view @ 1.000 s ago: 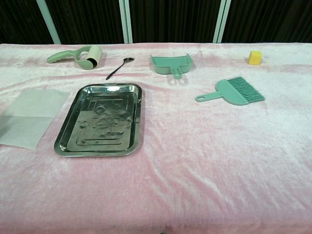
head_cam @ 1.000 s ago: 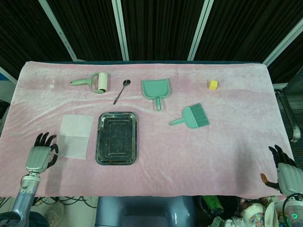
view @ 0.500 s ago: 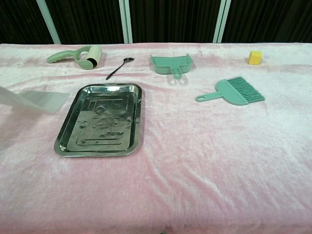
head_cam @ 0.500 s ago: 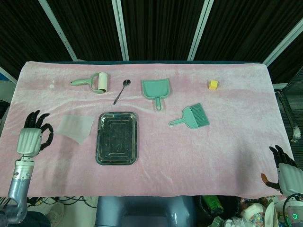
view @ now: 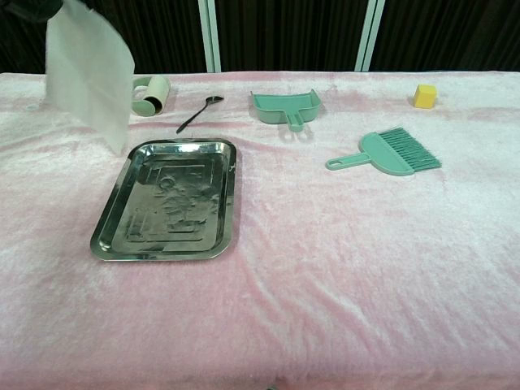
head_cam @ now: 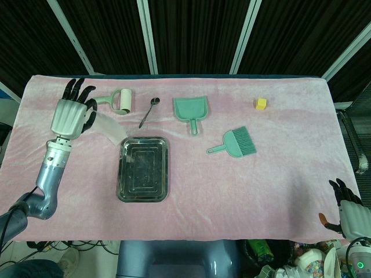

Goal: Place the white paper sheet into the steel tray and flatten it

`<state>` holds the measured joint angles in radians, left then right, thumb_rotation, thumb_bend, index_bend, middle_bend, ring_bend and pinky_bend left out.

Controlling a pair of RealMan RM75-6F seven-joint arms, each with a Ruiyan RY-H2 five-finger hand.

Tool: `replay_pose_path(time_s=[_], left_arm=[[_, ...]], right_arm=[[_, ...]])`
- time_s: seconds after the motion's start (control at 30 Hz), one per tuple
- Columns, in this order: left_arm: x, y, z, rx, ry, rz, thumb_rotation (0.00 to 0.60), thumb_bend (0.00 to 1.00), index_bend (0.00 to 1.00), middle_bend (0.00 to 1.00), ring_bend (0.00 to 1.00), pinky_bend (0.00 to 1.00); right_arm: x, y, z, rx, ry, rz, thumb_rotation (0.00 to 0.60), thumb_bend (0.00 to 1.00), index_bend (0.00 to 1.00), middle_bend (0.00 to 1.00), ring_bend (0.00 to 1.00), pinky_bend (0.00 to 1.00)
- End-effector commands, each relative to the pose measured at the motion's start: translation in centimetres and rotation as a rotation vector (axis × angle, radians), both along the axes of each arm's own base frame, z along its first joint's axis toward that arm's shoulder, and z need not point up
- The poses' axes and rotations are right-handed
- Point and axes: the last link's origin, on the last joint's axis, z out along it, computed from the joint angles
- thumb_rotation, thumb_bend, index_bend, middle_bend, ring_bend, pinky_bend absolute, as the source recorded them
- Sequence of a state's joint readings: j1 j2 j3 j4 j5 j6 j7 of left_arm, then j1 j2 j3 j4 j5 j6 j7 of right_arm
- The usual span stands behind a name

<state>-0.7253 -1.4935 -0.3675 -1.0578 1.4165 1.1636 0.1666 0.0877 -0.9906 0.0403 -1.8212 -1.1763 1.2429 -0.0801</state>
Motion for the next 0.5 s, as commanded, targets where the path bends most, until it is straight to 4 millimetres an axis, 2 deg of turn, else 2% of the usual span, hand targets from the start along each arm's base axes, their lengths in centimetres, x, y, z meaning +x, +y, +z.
replay_pose_path(time_s=[0.03, 0.17, 0.3, 0.33, 0.4, 0.5], left_arm=[[4.1, 2.7, 0.5, 0.086, -0.001, -0.033, 0.6, 0.44, 0.6, 0.22, 0.0, 0.08], [6.6, 3.4, 0.4, 0.119, -0.069, -0.055, 0.6, 0.44, 0.6, 0.22, 0.0, 0.08], [7.4, 2.4, -0.4, 0.118, -0.085, -0.118, 0.6, 0.44, 0.6, 0.22, 0.0, 0.08], [7.2, 1.7, -1.0, 0.108, -0.074, -0.149, 0.6, 0.44, 0.6, 0.22, 0.0, 0.08], [5.0, -0.8, -3.7, 0.015, -0.064, -0.141, 0.6, 0.44, 0.61, 0.23, 0.0, 0.07], [2.7, -3.3, -5.7, -0.066, 0.013, -0.08, 0.6, 0.44, 0.61, 0.22, 0.0, 0.06]], right_arm=[[-0.1, 0.0, 0.2, -0.01, -0.002, -0.009, 0.6, 0.25, 0.0, 0.01, 0.09, 0.15], [0.0, 0.2, 0.2, -0.002, 0.0, -0.002, 0.6, 0.25, 0.0, 0.01, 0.09, 0.15], [0.1, 0.1, 0.2, -0.005, -0.005, 0.001, 0.6, 0.25, 0.0, 0.01, 0.09, 0.15], [0.1, 0.1, 0.2, -0.004, -0.005, 0.001, 0.6, 0.25, 0.0, 0.01, 0.09, 0.15], [0.1, 0.1, 0.1, 0.004, -0.008, -0.002, 0.6, 0.25, 0.0, 0.01, 0.09, 0.15], [0.0, 0.0, 0.1, 0.009, -0.015, -0.008, 0.6, 0.25, 0.0, 0.01, 0.09, 0.15]])
